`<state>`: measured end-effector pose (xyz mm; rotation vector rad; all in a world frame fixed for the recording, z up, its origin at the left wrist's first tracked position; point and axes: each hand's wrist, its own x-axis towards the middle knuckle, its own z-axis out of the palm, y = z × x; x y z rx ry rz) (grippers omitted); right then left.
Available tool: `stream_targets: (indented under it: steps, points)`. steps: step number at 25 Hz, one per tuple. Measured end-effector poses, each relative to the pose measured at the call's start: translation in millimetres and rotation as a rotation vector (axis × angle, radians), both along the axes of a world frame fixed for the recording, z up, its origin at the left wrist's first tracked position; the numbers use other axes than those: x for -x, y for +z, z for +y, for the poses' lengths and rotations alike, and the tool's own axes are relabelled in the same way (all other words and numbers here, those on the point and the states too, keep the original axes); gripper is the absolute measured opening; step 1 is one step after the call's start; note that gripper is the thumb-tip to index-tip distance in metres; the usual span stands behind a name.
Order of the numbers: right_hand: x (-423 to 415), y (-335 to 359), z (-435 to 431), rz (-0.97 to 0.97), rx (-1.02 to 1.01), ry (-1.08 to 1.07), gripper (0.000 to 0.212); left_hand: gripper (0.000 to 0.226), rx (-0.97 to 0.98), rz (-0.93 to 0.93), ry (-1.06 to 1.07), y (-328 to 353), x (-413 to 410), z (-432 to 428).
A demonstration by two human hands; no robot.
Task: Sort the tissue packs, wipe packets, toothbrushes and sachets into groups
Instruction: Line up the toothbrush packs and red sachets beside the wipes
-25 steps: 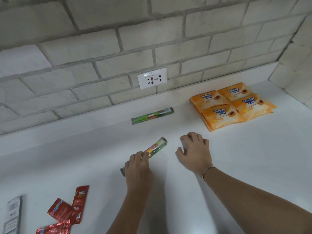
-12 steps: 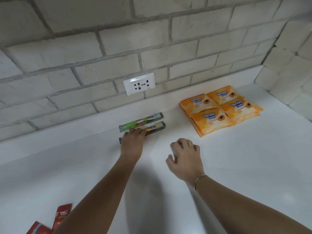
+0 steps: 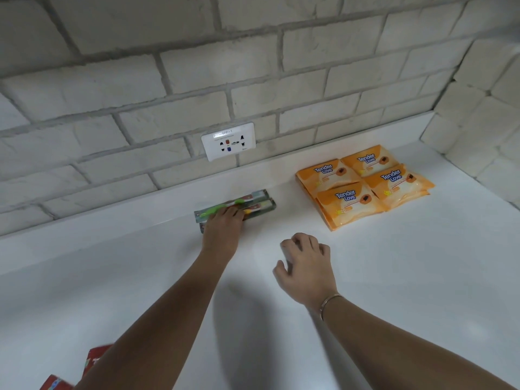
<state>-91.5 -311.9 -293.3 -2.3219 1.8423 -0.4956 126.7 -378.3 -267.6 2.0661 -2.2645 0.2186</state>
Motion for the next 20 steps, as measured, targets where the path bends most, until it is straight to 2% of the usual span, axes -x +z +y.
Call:
stream_targets:
  steps: [20]
  points:
    - [0,2,2,-0.009,-0.001,0.007,0.026,0.048,-0.059,0.048,0.1,-6,-47,64]
